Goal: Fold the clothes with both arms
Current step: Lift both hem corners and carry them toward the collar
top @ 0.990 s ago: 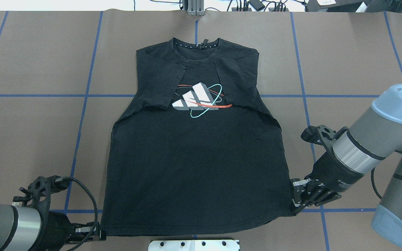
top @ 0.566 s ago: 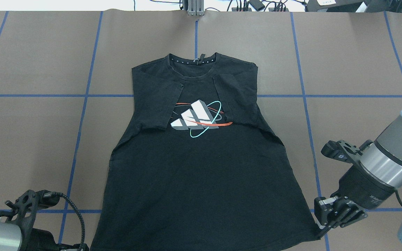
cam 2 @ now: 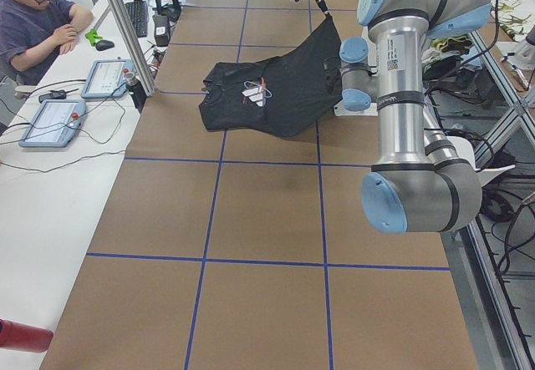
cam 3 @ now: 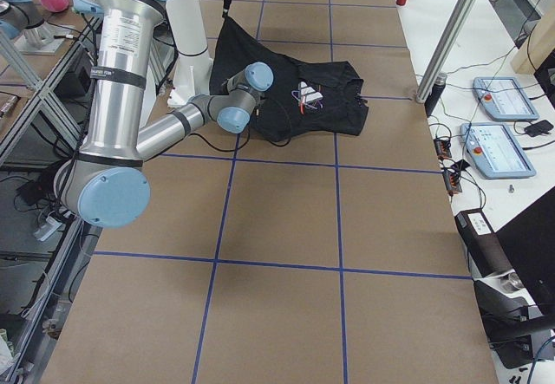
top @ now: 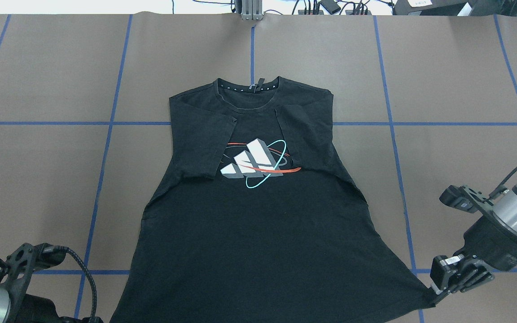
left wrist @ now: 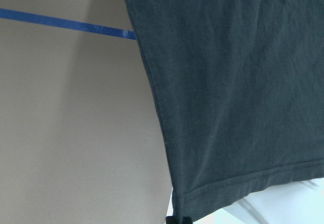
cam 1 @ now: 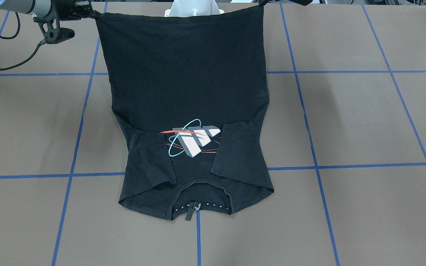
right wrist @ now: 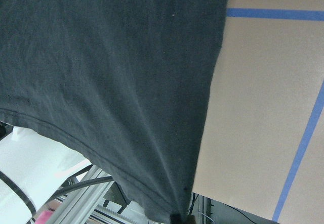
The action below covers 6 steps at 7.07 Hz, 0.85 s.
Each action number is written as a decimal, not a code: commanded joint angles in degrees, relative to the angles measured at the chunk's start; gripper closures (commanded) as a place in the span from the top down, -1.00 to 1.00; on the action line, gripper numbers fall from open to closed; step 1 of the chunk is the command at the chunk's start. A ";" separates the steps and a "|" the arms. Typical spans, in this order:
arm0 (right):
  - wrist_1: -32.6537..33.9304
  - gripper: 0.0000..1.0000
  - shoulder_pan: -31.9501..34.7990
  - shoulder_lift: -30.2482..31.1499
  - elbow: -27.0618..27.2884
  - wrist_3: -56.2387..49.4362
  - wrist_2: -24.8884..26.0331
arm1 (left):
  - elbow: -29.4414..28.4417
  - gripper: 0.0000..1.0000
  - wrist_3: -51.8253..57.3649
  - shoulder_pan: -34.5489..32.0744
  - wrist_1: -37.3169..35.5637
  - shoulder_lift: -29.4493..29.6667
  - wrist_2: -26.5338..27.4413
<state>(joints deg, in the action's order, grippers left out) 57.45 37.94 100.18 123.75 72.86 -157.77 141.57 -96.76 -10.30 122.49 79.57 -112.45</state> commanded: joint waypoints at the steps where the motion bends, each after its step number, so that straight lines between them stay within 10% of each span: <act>1: -5.49 -1.00 6.33 -3.57 -6.47 0.00 0.00 | -0.32 -1.00 0.16 -10.30 0.03 4.62 -6.96; 6: -5.78 -1.00 19.70 -14.83 -17.82 -0.09 -0.61 | -12.06 -1.00 8.66 -32.08 0.47 10.68 -15.55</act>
<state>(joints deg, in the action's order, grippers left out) 51.52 54.75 87.72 108.54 72.80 -158.36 134.46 -91.48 -35.05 122.65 88.65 -122.88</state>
